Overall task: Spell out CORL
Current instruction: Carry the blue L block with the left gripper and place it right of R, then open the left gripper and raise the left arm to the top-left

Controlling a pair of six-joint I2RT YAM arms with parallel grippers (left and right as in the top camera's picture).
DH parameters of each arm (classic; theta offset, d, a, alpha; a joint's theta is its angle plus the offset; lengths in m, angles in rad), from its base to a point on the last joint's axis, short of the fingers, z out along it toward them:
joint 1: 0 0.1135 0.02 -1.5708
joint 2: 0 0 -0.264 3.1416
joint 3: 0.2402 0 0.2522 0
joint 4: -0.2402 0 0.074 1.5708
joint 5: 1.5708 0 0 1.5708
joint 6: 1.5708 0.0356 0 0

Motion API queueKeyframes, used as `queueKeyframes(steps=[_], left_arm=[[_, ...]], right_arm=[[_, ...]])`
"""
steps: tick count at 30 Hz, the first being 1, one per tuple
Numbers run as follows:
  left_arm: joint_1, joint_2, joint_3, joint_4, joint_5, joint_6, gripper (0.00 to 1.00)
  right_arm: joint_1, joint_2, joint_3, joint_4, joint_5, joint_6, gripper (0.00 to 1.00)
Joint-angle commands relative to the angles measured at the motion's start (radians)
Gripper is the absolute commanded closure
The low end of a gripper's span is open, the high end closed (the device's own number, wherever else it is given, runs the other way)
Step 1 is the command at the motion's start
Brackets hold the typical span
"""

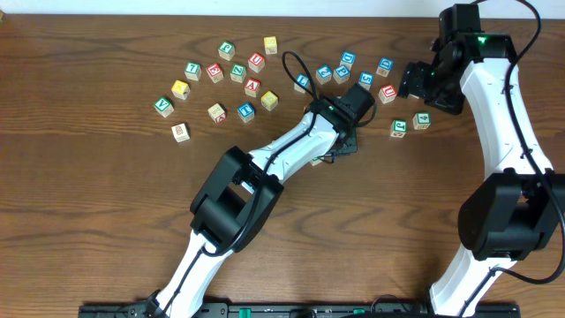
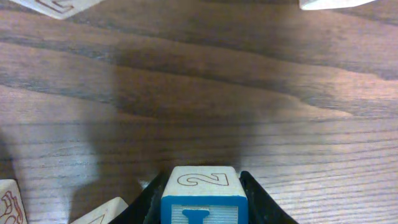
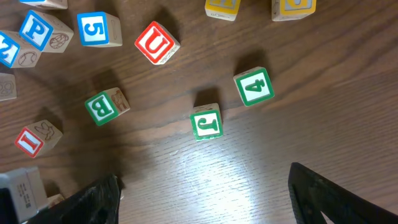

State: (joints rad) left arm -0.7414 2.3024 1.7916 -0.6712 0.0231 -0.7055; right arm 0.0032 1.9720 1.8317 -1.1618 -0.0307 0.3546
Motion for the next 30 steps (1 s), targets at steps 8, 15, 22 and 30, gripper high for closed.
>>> queueKeyframes(steps=[8,15,22,30], left_arm=[[-0.002,0.016,-0.015,0.004,-0.015,0.013,0.54],[0.01,-0.019,-0.004,0.004,-0.015,0.074,0.54],[0.053,-0.191,0.035,-0.027,-0.015,0.262,0.54],[0.183,-0.479,0.035,-0.111,-0.016,0.356,0.53]], right_arm=[[-0.002,-0.003,0.008,-0.002,-0.005,-0.012,0.18],[-0.002,-0.003,0.008,-0.001,-0.006,-0.012,0.18],[-0.002,-0.003,0.008,-0.003,-0.006,-0.02,0.18],[0.019,-0.003,0.008,-0.008,-0.041,-0.065,0.19]])
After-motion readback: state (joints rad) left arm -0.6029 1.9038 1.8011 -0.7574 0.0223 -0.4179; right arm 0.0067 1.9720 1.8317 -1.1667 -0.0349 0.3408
